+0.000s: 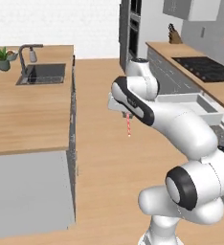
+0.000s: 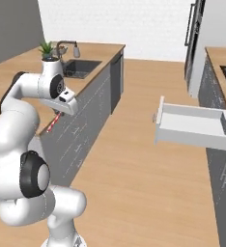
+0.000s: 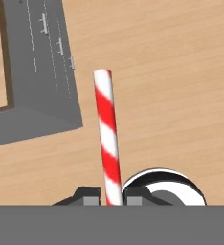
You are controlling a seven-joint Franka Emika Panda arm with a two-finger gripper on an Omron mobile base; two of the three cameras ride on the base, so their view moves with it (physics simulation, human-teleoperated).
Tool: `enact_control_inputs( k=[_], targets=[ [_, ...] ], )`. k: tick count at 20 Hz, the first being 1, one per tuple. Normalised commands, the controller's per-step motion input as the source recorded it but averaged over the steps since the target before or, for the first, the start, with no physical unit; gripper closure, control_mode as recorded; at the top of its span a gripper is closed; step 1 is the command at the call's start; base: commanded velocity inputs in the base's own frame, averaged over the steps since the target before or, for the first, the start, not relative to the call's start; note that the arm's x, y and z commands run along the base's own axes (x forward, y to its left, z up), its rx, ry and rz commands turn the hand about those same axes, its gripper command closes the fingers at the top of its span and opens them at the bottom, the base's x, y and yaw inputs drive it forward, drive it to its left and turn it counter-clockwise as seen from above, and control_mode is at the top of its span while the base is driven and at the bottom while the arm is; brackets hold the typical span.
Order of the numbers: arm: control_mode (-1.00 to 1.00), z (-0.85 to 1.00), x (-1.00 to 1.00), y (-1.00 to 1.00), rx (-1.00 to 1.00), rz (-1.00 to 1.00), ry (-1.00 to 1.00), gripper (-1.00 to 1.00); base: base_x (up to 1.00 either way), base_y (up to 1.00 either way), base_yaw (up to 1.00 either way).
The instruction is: Take a straw from the drawer in front and place it inside the glass cup on the dining counter.
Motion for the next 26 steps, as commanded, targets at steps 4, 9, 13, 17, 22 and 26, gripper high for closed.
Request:
enact_control_inputs(
  k=[4, 9, 13, 17, 22, 26],
  targets=[
    [1.00, 0.00, 0.00, 0.00, 0.00, 0.00, 0.00, 1.00, 0.77, 0.77, 0.01],
    [1.00, 0.00, 0.00, 0.00, 0.00, 0.00, 0.00, 1.00, 0.25, 0.93, 0.00],
    [1.00, 0.00, 0.00, 0.00, 0.00, 0.00, 0.00, 1.00, -0.07, 1.00, 0.00],
    [1.00, 0.00, 0.00, 0.00, 0.00, 0.00, 0.00, 1.00, -0.06, 1.00, 0.00],
    [1.00, 0.00, 0.00, 0.00, 0.00, 0.00, 0.00, 1.00, 0.00, 1.00, 0.00],
    [1.00, 0.00, 0.00, 0.00, 0.00, 0.00, 0.00, 1.00, 0.00, 1.00, -0.01]
  ],
)
